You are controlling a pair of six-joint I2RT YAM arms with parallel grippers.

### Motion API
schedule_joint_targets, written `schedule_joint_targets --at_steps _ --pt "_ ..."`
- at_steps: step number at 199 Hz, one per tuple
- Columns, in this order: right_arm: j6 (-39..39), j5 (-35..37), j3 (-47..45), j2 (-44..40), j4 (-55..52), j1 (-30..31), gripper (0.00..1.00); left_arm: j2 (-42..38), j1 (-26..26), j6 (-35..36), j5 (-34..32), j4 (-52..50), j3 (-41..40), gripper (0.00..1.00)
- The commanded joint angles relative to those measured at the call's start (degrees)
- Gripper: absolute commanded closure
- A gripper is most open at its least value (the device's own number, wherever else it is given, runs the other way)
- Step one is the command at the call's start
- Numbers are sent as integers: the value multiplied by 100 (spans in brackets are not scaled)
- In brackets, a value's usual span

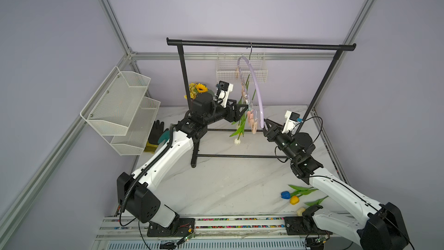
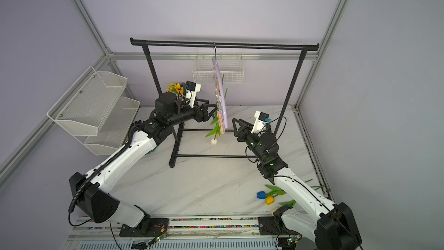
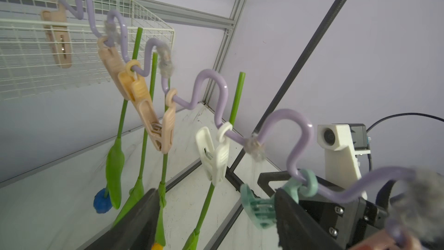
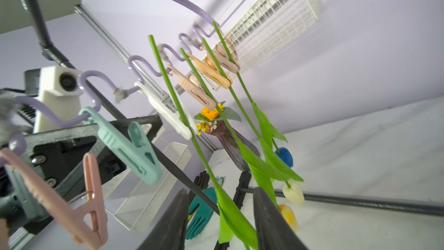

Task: Dry the flowers on a clothes hanger
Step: Clamp the flower onto the hanger, then pick up the flower at the center of the board.

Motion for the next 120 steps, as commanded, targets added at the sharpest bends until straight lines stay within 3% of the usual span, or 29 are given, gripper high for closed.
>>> schedule_joint_targets --at_steps 1,55,106,120 --pt "437 807 60 -280 -1681 33 52 -488 31 72 -794 -208 -156 23" --pt "1707 2587 475 -834 -4511 33 42 -1027 80 -46 -2400 -1072 -779 18" --pt "2548 4063 396 -1189 -6299 32 31 -1185 119 -178 -2888 -1367 -1081 17" --pt "2744 4442 364 -1217 -6761 19 22 -1200 127 -169 -2906 -1399 -1117 17"
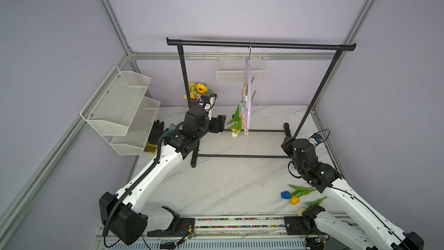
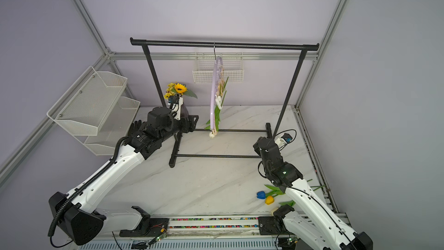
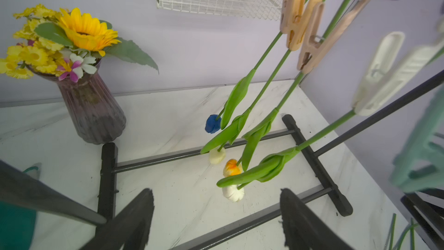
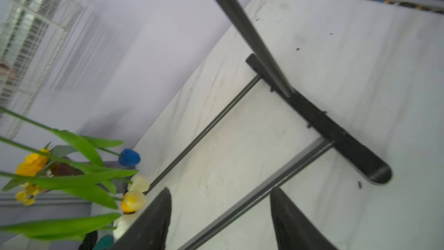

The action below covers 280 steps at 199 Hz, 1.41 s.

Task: Dry the flowers on a clothes hanger
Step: Pick up the flower at the center of the board.

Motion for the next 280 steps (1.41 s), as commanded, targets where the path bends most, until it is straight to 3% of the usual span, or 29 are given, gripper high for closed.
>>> schedule_joint_targets --at_steps 1,15,44,105,132,194,220,280 --pt "612 1132 16 -89 -1412 14 22 -198 47 -80 -334 -46 -8 17" --pt "840 1409 -25 -124 -1802 -38 16 -202 47 -75 -325 -41 -33 17" --pt "824 1450 -253 -127 -2042 -387 17 -151 47 -93 -235 -28 -4 17" --pt "749 291 -622 524 -2077 -2048 20 -124 47 -116 -261 -85 27 17" --pt "776 -150 -729 975 -1983 -2536 26 -116 55 -134 -142 -31 9 17" --pt "58 -1124 -1173 1330 -1310 -3836 30 -74 48 -146 11 -11 12 18" --pt "-288 -1499 -1342 1467 -960 -4261 37 -89 52 -142 37 -11 -34 18" --pt "-675 -1976 -1476 1712 -517 -4710 40 -29 54 -207 282 124 -36 19"
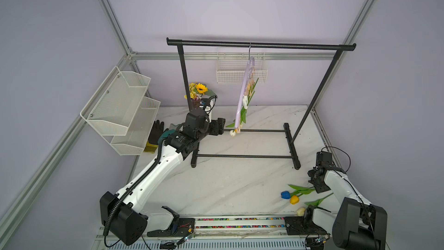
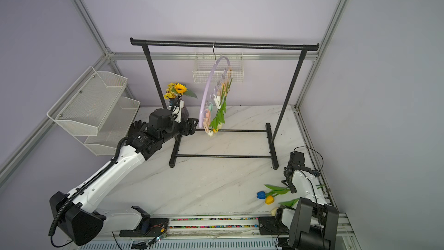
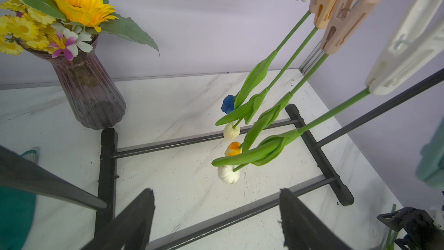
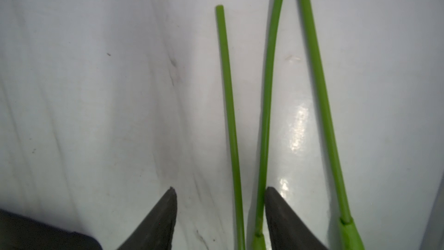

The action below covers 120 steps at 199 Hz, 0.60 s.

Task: Dry the flowers on a clothes hanger
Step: Pick up the flower at the center of the board.

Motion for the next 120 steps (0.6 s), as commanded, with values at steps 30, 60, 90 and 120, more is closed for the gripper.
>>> schedule_joint_targets --at_steps 30,60,90,120 --pt "-258 -258 -41 129 316 -141 42 -35 27 -111 68 213 35 19" --pt "-284 -305 -14 142 309 -150 43 -66 22 -100 39 212 9 19" --pt "-351 -362 -26 -32 326 -149 47 -65 22 -76 12 206 11 19" --pt "-390 -721 43 -270 310 -151 48 -31 25 -56 38 205 29 19"
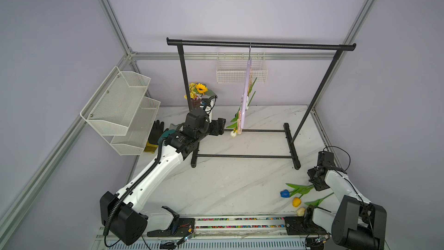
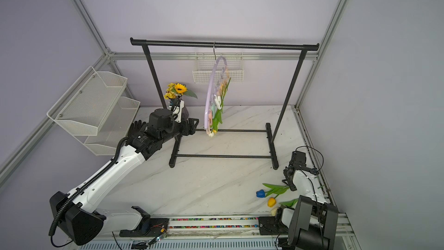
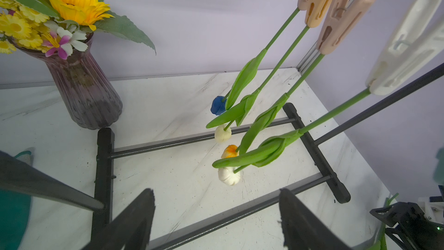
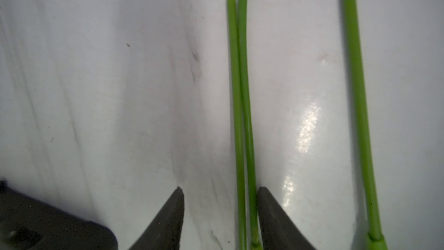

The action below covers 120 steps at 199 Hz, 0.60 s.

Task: Dry the flowers on a clothes hanger
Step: Pick up the flower at the center of the board.

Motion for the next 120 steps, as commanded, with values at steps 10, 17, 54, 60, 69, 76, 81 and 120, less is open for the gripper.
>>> schedule_joint_targets --at_steps 10,17,54,60,69,76,81,120 --pt "-86 -405 75 -330 73 -30 48 -18 27 -59 -3 202 28 19" --pt "-79 -442 98 -404 44 -26 47 -14 27 -50 -7 195 29 19" --pt "-115 -428 218 -544 -83 -37 45 4 20 -32 -53 180 46 19" --pt "-116 -394 221 -532 -82 -30 44 8 25 -37 -56 181 46 19" --pt "-116 -313 214 -475 -81 -30 44 3 25 -36 -56 171 55 19" --pt "-116 -227 201 -420 -82 -26 44 16 23 -32 -56 174 63 19" --pt "-110 -174 192 -369 -81 -31 44 12 26 -37 -56 174 64 19" --pt "-54 -10 133 79 99 -37 46 47 24 -35 -56 149 77 19"
